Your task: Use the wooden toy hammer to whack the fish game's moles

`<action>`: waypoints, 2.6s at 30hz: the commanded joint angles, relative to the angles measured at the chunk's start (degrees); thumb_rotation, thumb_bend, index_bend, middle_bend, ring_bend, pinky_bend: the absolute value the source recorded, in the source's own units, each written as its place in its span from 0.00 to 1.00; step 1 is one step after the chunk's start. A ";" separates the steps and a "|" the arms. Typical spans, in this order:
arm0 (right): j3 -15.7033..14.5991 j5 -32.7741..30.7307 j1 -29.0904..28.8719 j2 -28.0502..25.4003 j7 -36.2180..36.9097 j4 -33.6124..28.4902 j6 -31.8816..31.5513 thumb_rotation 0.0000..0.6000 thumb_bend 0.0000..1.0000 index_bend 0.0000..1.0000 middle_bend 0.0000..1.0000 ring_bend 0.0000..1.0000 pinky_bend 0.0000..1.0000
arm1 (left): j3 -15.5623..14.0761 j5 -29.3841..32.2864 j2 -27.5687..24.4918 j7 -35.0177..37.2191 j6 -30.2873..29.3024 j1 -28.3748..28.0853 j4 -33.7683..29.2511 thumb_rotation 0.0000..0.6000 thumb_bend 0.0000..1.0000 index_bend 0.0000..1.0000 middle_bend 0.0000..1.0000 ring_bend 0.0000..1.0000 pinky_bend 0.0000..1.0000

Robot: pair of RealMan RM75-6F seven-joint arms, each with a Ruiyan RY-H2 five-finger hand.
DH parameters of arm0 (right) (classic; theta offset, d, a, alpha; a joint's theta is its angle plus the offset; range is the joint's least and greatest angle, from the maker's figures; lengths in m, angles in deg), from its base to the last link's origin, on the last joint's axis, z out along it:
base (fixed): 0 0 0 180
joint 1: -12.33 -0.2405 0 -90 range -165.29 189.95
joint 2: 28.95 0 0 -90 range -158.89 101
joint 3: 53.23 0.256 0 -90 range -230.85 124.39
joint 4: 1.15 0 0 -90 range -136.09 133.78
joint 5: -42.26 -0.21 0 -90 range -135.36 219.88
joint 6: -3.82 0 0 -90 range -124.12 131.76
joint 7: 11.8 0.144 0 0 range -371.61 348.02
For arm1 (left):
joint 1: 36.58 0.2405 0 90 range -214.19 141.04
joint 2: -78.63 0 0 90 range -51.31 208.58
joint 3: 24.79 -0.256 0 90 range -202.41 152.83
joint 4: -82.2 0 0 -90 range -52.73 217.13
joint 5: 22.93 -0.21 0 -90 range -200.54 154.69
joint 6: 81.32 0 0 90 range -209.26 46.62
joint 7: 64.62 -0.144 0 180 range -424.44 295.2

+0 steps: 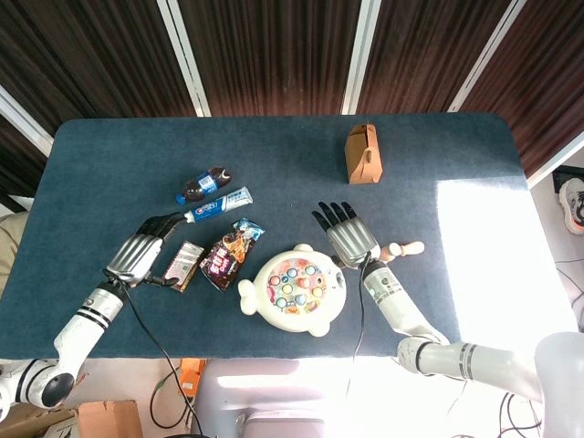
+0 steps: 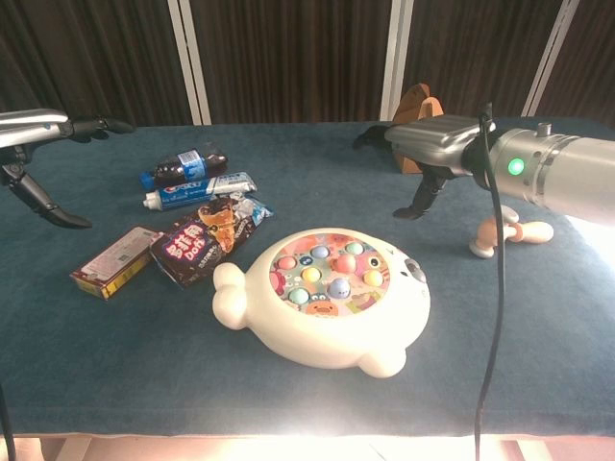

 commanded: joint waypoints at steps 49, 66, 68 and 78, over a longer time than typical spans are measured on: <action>-12.77 32.92 12.13 -3.03 56.86 31.80 2.09 1.00 0.20 0.39 0.15 0.00 0.01 | -14.23 -19.47 3.28 13.94 -41.94 35.16 29.79 1.00 0.11 0.00 0.00 0.00 0.07; -11.71 33.19 10.44 1.81 59.27 37.39 2.85 1.00 0.24 0.49 0.17 0.01 0.01 | -13.55 -19.34 2.48 15.03 -39.07 35.58 28.82 1.00 0.11 0.00 0.00 0.00 0.07; -11.61 33.04 10.30 2.18 59.08 37.79 3.11 1.00 0.24 0.49 0.17 0.01 0.01 | -13.35 -19.48 2.16 14.80 -39.07 35.48 28.33 1.00 0.11 0.00 0.00 0.00 0.07; -11.61 32.94 10.16 2.59 58.44 38.53 3.41 1.00 0.27 0.52 0.17 0.02 0.01 | -12.92 -19.26 1.39 14.19 -38.38 35.72 27.34 1.00 0.11 0.00 0.00 0.00 0.07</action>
